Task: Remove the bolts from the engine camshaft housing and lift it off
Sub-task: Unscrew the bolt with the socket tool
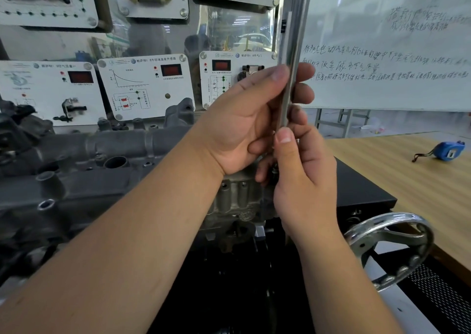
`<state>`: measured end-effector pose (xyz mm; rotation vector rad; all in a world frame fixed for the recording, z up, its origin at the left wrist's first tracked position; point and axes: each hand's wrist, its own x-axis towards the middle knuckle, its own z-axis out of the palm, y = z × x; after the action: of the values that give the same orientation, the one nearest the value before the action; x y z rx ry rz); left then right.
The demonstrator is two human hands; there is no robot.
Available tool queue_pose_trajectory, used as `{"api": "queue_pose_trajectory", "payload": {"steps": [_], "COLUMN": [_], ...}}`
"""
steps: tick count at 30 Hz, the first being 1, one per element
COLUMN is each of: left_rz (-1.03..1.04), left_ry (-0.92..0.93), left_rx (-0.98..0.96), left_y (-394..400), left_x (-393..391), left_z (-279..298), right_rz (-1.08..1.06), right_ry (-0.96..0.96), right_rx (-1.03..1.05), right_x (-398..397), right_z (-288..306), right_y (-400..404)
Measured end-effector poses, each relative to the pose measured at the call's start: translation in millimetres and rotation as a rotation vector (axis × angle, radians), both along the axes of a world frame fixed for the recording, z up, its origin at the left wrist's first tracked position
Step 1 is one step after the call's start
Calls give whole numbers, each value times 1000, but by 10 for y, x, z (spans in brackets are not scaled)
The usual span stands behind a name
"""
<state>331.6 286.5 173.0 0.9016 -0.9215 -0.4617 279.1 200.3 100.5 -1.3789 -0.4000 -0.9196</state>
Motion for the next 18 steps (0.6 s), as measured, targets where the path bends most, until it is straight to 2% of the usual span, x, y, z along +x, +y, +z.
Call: {"api": "queue_pose_trajectory", "payload": {"steps": [6, 10, 14, 18], "left_rz": [93, 187, 86, 115], "left_ry": [-11, -27, -9, -5], "left_rx": [-24, -3, 9, -11], "left_y": [-25, -17, -7, -26], "left_x": [7, 3, -25, -13], "left_z": [-25, -16, 6, 0], "right_rz": [-180, -146, -138, -146], "right_ry": [5, -7, 0, 20], "right_rx": [-91, -55, -28, -82], "right_x": [-11, -3, 6, -13], "right_z": [-34, -27, -32, -25], "right_y": [28, 30, 43, 23]}}
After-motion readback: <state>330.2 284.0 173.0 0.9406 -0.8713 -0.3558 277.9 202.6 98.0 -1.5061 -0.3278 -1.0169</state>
